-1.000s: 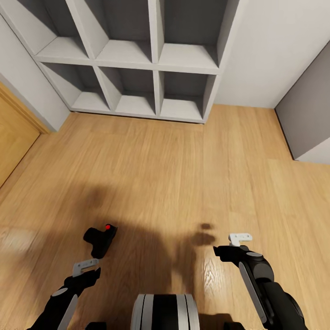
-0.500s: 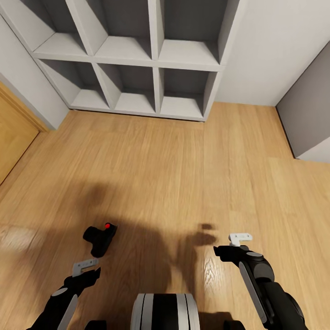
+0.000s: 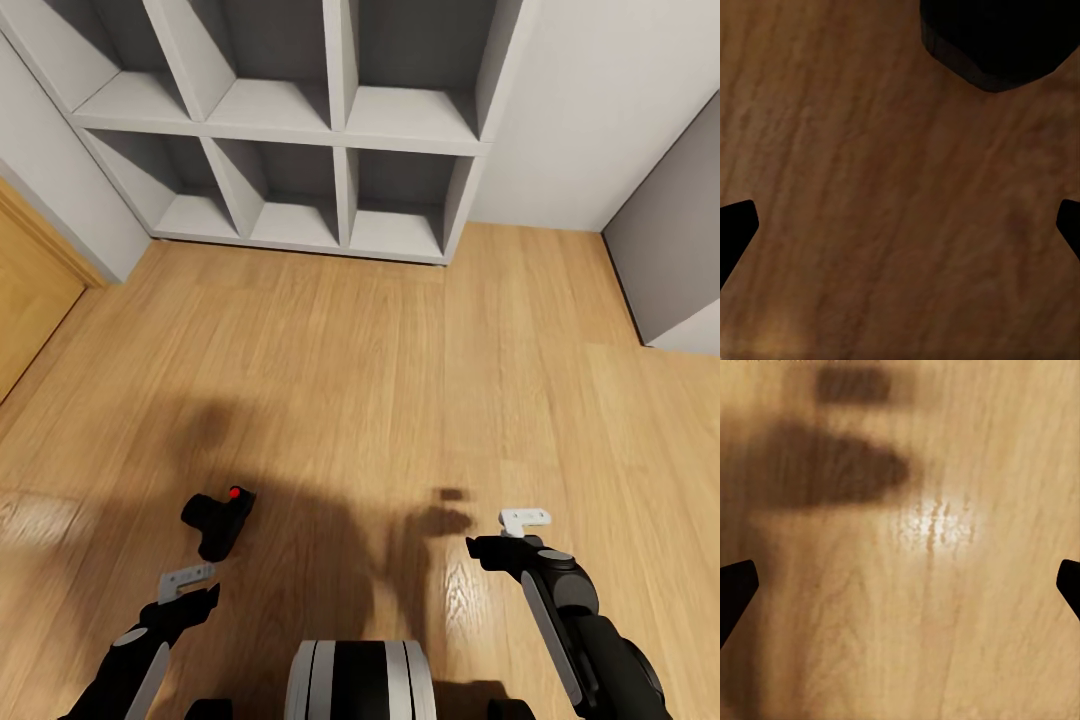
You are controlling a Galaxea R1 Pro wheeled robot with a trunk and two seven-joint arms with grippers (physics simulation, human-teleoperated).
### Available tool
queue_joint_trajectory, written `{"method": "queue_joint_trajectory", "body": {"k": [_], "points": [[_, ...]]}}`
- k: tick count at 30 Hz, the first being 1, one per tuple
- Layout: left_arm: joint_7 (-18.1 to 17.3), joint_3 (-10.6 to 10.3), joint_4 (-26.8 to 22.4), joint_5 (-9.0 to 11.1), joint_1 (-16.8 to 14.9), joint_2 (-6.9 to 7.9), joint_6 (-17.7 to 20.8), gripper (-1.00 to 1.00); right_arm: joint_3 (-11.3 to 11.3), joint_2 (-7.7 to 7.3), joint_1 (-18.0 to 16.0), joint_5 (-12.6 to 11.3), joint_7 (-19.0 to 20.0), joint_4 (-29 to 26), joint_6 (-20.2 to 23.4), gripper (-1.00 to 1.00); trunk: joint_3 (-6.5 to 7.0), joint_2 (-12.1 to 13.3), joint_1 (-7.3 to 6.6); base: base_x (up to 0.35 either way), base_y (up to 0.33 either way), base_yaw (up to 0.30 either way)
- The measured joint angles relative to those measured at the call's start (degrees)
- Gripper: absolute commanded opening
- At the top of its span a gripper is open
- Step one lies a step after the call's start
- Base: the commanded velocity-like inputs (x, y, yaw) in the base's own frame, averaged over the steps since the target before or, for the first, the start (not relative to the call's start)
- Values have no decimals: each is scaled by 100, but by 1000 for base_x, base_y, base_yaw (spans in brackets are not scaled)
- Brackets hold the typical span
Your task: Attach the digital camera to the camera tripod in the bedroom.
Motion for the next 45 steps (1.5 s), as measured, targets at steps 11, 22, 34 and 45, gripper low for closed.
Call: {"method": "queue_joint_trajectory", "body": {"k": [11, 22, 34, 45], "points": [[0, 0, 0, 9, 0, -6, 25, 100, 6, 0, 0, 3, 0, 3, -8, 100, 0, 0, 0, -3, 0, 0], [8, 8, 3, 7, 0, -31, 85, 100, -10, 0, 0, 5, -8, 4, -10, 100, 0, 0, 0, -83, 0, 0], [16, -1, 59, -122, 0, -7, 2, 100, -13, 0, 0, 5, -8, 5, -14, 100, 0, 0, 0, -6, 0, 0], [-10, 38, 234, -656, 0, 84, -745, 100, -20, -2, 0, 12, -24, 4, -33, 100, 0, 0, 0, 0, 0, 0]]}}
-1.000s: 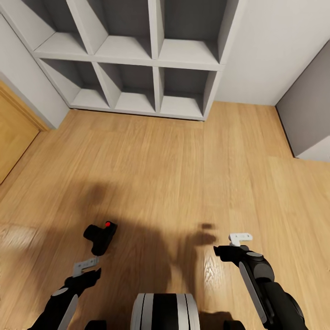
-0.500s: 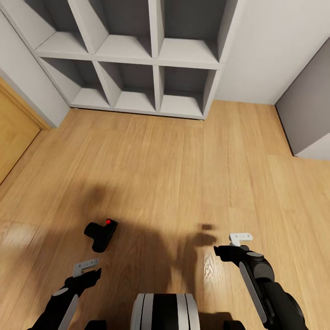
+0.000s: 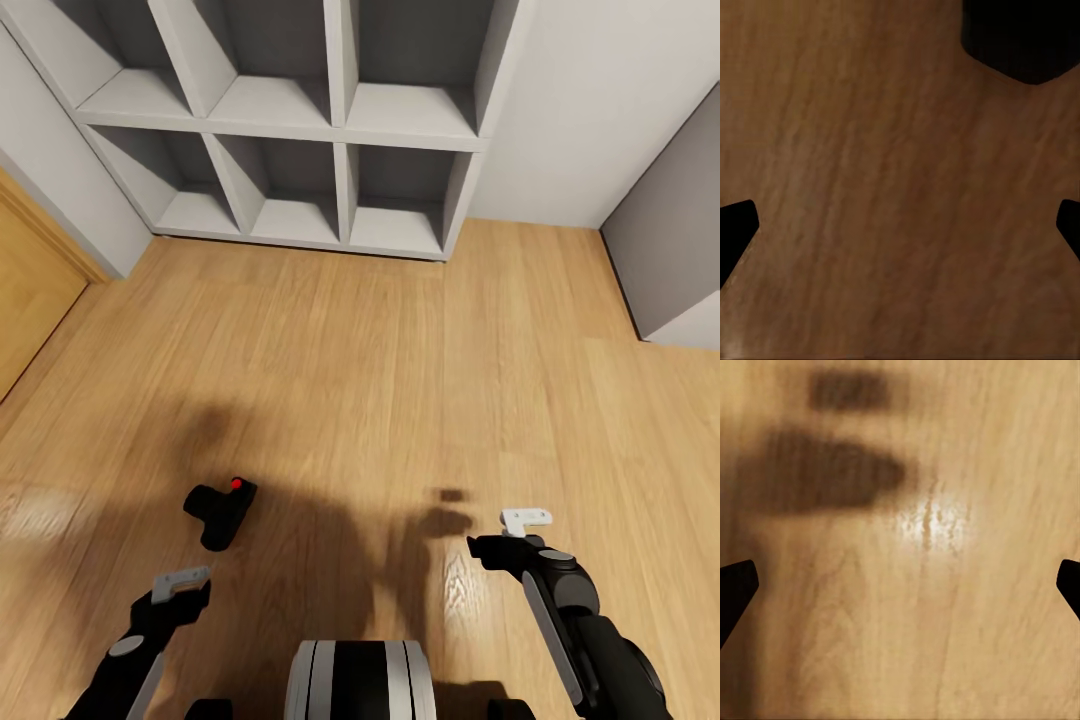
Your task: Attach the digital camera to the camera tripod in the bedroom.
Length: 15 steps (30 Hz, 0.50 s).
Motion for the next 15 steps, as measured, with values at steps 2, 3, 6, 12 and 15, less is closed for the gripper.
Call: {"method": "queue_joint_trajectory", "body": {"k": [2, 3, 6, 12, 15], "points": [[-7, -2, 18, -130, 0, 12, -144, 100, -5, -3, 0, 2, -4, 0, -2, 100, 0, 0, 0, 0, 0, 0], [-9, -2, 26, -172, 0, 15, -176, 100, -12, -4, 0, 3, -5, 0, -2, 100, 0, 0, 0, 0, 0, 0], [-76, -6, 54, -380, -7, 22, -280, 100, -78, -10, 0, 5, -8, 0, 1, 100, 0, 0, 0, 0, 0, 0], [-587, -24, 106, -490, -177, 27, -297, 100, -115, -9, 0, 3, -8, 0, 10, 100, 0, 0, 0, 0, 0, 0], [-857, -30, 190, -510, -306, 29, -303, 100, -121, -8, 0, 3, -9, 0, 13, 100, 0, 0, 0, 0, 0, 0]]}}
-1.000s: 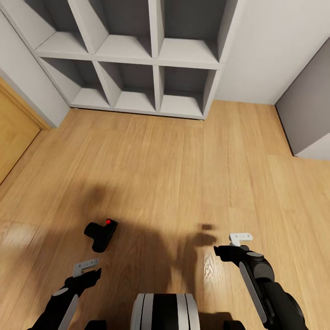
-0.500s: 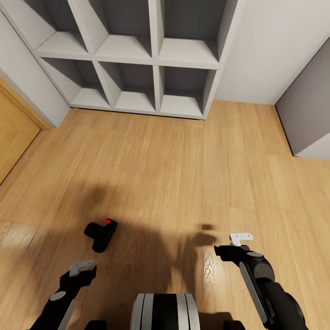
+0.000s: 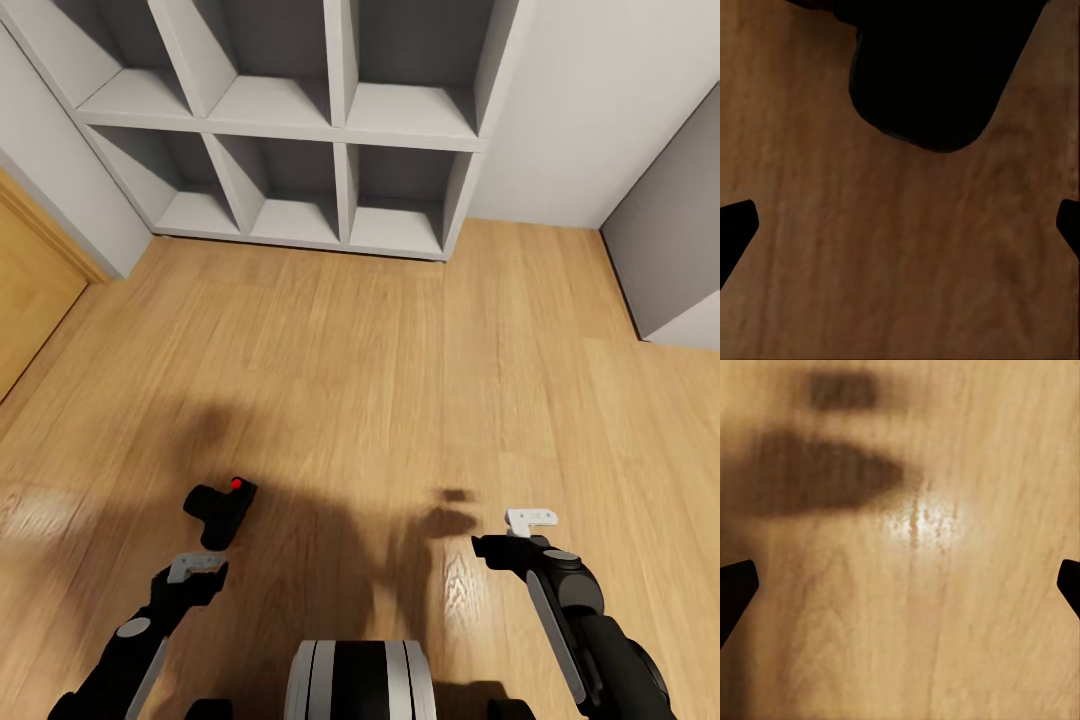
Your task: Attach the digital camera to the camera tripod in the bedroom.
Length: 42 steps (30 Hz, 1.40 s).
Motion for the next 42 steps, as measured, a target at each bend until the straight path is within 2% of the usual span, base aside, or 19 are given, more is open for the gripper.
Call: {"method": "queue_joint_trajectory", "body": {"k": [13, 17, 20, 22, 29, 36, 42], "points": [[-242, -8, 447, -48, -349, -16, -71, 100, -4, 4, 0, 0, 0, 0, -4, 100, 0, 0, 0, 0, 0, 0], [-254, -14, 714, -205, -504, -22, -287, 100, -4, 6, 0, 0, 0, 0, -5, 100, 0, 0, 0, 0, 0, 0], [-286, -9, 618, -170, -407, 65, -191, 100, -38, 59, 9, 60, -13, -9, 12, 100, 0, 0, 0, 0, 0, 0], [-286, -6, 563, -170, -403, 65, -174, 100, -38, 59, 9, 60, -13, -9, 13, 100, 0, 0, 0, 0, 0, 0], [-293, -10, 373, -163, -398, 97, -9, 100, -33, -19, 9, 58, -8, -25, -5, 100, 0, 0, 0, 0, 0, 0], [-330, -20, 147, -178, -396, 102, 216, 100, -31, -49, 9, 56, -4, -33, -14, 100, 0, 0, 0, 0, 0, 0], [-523, -62, -46, -187, -396, 33, 410, 100, -30, -55, 9, 50, -3, -35, -21, 100, 0, 0, 0, 0, 0, 0]]}}
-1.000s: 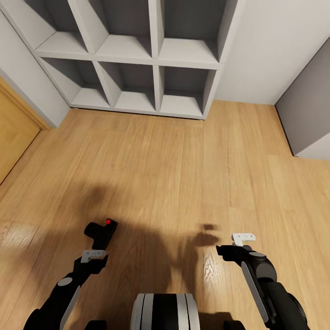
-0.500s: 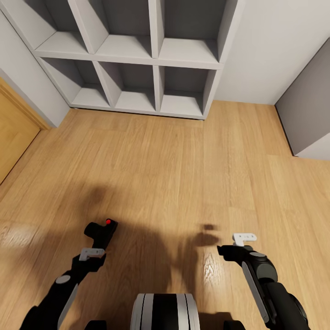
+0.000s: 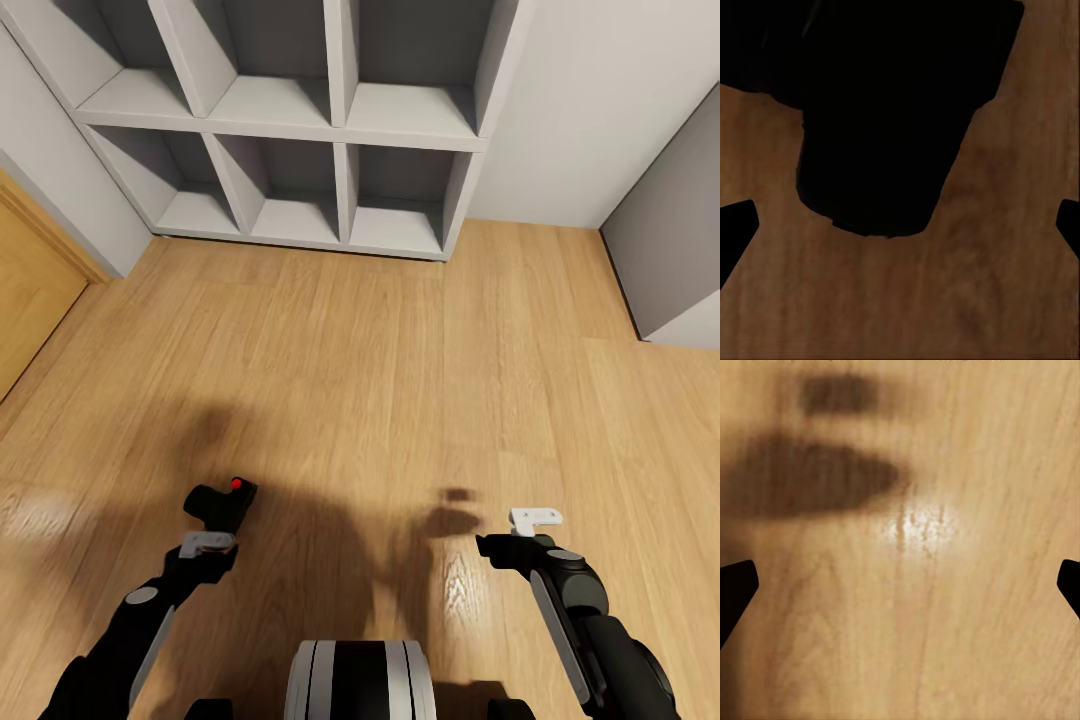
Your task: Attach the digital camera to the camera tripod in the bedroom.
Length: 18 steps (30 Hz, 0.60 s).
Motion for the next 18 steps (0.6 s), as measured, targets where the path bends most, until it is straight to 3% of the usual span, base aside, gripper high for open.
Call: {"method": "queue_joint_trajectory", "body": {"k": [15, 16, 17, 18], "points": [[-481, -463, -483, -9, 0, -295, 486, 100, 0, -9, 0, -2, 0, 8, -4, 100, 0, 0, 0, 0, 0, 0], [-2266, -543, -582, -37, 2, -491, 1768, 100, 0, -9, 0, -2, -2, 8, -4, 100, 0, 0, 0, 0, 0, 0], [-2787, -554, -586, -35, 1, -556, 1855, 100, 0, -9, 0, -2, -1, 9, -4, 100, 0, 0, 0, 0, 0, 0], [-2790, -558, -585, -48, 1, -599, 1857, 100, 0, -9, 0, -2, -3, 9, -4, 100, 0, 0, 0, 0, 0, 0]]}}
